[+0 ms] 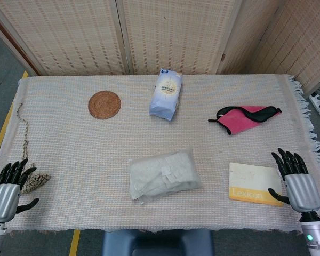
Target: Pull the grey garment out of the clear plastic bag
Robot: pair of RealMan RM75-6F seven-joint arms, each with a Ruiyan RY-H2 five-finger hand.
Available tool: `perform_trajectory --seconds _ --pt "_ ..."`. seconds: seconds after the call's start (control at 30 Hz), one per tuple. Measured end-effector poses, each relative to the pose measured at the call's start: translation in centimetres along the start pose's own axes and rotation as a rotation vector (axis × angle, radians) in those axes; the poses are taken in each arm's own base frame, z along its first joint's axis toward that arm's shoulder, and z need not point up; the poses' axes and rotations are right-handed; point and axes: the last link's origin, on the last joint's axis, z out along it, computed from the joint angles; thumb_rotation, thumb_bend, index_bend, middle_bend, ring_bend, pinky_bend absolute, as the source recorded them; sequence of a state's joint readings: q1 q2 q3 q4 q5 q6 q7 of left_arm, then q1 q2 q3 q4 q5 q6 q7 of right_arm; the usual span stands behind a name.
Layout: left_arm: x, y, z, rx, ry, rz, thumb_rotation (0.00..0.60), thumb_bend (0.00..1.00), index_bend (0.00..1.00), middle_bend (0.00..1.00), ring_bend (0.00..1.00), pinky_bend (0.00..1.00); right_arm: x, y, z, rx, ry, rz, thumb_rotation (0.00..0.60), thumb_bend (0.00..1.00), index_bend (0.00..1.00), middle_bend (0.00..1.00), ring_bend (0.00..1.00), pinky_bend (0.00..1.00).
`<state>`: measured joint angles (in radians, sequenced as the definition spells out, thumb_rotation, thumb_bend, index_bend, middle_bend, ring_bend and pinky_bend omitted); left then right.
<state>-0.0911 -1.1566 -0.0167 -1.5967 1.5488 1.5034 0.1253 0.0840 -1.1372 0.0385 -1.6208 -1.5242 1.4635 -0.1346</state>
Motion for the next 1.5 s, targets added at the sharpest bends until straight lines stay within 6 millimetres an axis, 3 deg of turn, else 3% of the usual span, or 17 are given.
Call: perform_trajectory --seconds 0.3,0.5,0.67,0.93,1.17,1.33,1.5 --pt "-0.3 0.6 -0.1 -0.042 -0.014 -0.044 0.600 0.15 0.27 0.08 0.00 0.06 0.3 0.1 -0.3 0.000 0.011 0.005 0.600 0.11 0.00 0.00 0.00 0.00" --pt "-0.7 2.0 -0.6 -0.158 -0.026 -0.138 0.600 0.15 0.48 0.08 0.00 0.01 0.1 -0.2 -0.6 0.012 0.003 -0.001 0.600 0.11 0.00 0.00 0.00 0.00" --pt "-2.2 3.8 -1.0 -0.277 -0.022 -0.240 0.600 0.16 0.55 0.08 0.00 0.00 -0.3 -0.4 -0.6 0.019 -0.017 -0.015 0.600 0.11 0.00 0.00 0.00 0.00" --pt "-5.9 6.4 -0.9 -0.351 -0.043 -0.340 0.600 0.19 0.57 0.04 0.00 0.00 -0.4 -0.4 -0.5 0.010 -0.006 -0.008 0.600 0.11 0.00 0.00 0.00 0.00" --pt "-9.8 9.5 0.5 -0.404 -0.112 -0.384 0.600 0.26 0.57 0.04 0.00 0.00 -0.7 -0.3 -0.1 -0.001 -0.030 -0.019 0.600 0.11 0.00 0.00 0.00 0.00" --pt "-10.8 11.9 1.0 -0.447 -0.115 -0.431 0.600 0.34 0.57 0.04 0.00 0.00 -0.8 -0.3 0.1 -0.003 -0.040 -0.019 0.600 0.11 0.00 0.00 0.00 0.00" --pt "-11.7 14.6 1.5 -0.489 -0.110 -0.455 0.600 0.35 0.57 0.04 0.00 0.00 -0.9 -0.4 0.1 0.002 -0.049 -0.018 0.600 0.11 0.00 0.00 0.00 0.00"
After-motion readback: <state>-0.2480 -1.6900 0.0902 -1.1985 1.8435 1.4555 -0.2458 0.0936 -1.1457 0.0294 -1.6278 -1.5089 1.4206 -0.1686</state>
